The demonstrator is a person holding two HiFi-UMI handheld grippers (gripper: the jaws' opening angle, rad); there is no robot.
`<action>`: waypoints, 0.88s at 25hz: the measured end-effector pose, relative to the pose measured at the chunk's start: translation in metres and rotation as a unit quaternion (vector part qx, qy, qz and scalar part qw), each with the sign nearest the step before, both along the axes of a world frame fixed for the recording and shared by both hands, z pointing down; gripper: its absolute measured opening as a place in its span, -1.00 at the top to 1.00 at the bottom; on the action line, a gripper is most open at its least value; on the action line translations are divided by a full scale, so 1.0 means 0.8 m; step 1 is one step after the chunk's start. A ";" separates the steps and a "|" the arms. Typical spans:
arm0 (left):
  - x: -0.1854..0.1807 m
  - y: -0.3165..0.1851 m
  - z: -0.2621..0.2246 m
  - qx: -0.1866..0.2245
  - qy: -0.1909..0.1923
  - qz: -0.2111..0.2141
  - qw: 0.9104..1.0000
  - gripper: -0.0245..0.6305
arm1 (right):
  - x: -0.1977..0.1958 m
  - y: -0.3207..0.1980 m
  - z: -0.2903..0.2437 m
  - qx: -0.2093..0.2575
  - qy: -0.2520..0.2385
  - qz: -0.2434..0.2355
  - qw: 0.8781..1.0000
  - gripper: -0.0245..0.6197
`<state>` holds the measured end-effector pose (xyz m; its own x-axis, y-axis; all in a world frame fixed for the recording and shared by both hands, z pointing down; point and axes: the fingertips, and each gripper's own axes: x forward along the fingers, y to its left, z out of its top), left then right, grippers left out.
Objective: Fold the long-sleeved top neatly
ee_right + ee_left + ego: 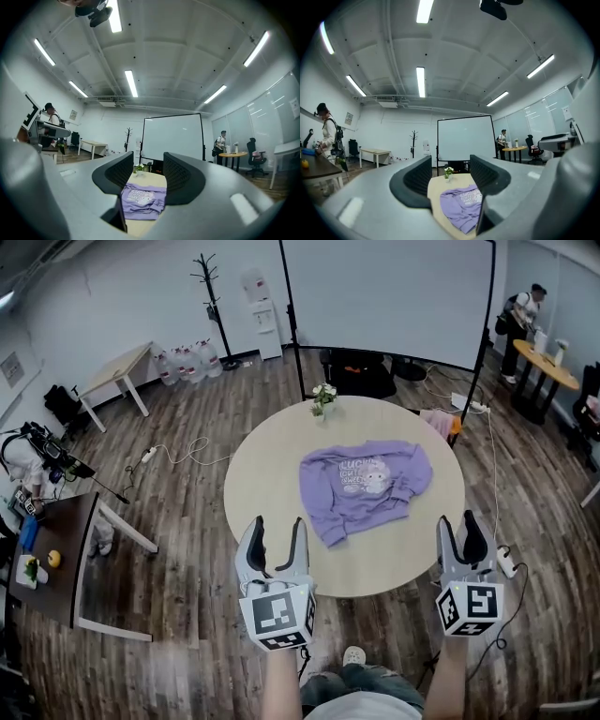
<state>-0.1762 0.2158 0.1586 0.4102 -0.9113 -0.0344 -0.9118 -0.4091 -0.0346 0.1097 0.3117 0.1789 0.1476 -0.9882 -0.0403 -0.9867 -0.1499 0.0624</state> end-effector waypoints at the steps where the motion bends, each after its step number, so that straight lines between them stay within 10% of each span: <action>1: 0.005 -0.008 0.001 -0.001 -0.001 -0.002 1.000 0.19 | 0.006 -0.010 0.002 -0.001 -0.001 -0.002 1.000 0.25; 22: 0.057 -0.149 0.051 -0.042 -0.026 -0.019 0.999 0.19 | 0.076 -0.153 0.053 -0.045 -0.012 -0.004 0.999 0.28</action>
